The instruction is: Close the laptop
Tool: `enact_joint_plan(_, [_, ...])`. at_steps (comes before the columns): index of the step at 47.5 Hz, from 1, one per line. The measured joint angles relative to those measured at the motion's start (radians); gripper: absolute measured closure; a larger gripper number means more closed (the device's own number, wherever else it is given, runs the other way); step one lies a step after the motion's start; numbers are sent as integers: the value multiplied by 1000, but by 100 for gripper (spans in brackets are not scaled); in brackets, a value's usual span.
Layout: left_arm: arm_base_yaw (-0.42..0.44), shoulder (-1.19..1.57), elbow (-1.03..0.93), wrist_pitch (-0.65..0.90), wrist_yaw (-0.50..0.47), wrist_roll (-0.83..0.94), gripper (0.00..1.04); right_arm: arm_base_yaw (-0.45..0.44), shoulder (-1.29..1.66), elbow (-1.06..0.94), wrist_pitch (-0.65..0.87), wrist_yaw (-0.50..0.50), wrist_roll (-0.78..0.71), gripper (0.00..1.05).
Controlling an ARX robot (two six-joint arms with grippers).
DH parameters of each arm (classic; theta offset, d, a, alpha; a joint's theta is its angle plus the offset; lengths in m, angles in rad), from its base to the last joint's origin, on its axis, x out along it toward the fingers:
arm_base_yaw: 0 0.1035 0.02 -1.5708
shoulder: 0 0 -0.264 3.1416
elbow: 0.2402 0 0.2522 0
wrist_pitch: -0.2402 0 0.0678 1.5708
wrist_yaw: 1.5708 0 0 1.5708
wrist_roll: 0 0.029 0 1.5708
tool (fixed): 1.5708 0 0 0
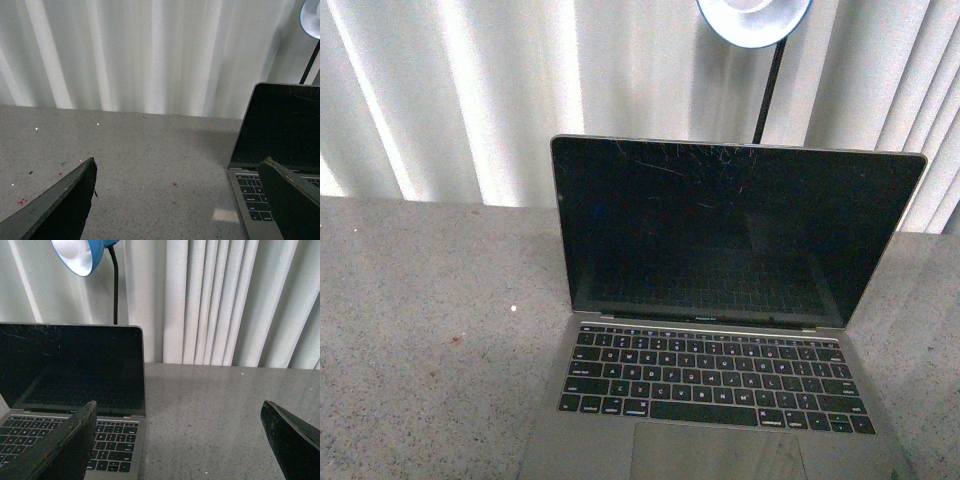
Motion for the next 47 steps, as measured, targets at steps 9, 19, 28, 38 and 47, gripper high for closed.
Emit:
enact_joint_plan(9, [0, 0, 0, 0, 0, 0, 7, 0, 0, 0, 0, 0, 0, 7])
enact_joint_plan(19, [0, 0, 0, 0, 0, 0, 7, 0, 0, 0, 0, 0, 0, 7])
enact_joint_plan(28, [0, 0, 0, 0, 0, 0, 7, 0, 0, 0, 0, 0, 0, 7])
enact_joint_plan(38, [0, 0, 0, 0, 0, 0, 7, 0, 0, 0, 0, 0, 0, 7])
enact_joint_plan(47, [0, 0, 0, 0, 0, 0, 7, 0, 0, 0, 0, 0, 0, 7])
